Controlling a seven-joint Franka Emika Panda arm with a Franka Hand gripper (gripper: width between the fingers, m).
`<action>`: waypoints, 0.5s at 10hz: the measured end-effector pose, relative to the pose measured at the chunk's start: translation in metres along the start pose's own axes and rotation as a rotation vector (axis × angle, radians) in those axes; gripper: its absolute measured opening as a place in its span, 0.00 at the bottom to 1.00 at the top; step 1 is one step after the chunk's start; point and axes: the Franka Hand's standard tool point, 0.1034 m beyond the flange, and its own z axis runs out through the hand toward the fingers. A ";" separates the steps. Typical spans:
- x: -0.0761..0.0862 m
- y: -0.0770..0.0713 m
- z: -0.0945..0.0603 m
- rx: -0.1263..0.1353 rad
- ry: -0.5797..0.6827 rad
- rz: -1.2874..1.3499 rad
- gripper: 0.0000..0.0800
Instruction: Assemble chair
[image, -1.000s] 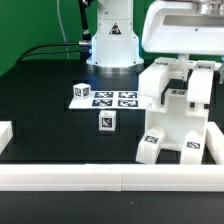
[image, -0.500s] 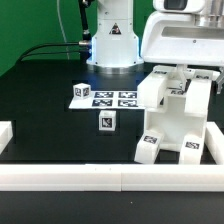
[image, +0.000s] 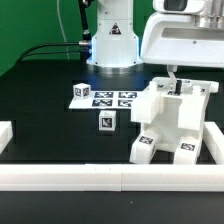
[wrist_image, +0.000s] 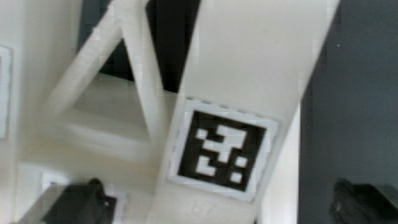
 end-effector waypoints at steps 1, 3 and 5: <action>0.000 0.000 0.000 0.000 0.000 0.000 0.81; 0.001 0.004 -0.008 0.003 -0.009 -0.006 0.81; 0.002 0.024 -0.038 0.014 -0.043 -0.031 0.81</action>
Offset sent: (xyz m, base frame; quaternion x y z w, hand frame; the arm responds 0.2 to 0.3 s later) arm -0.0052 -0.0179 0.0416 0.0096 -0.0431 -0.0204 0.9988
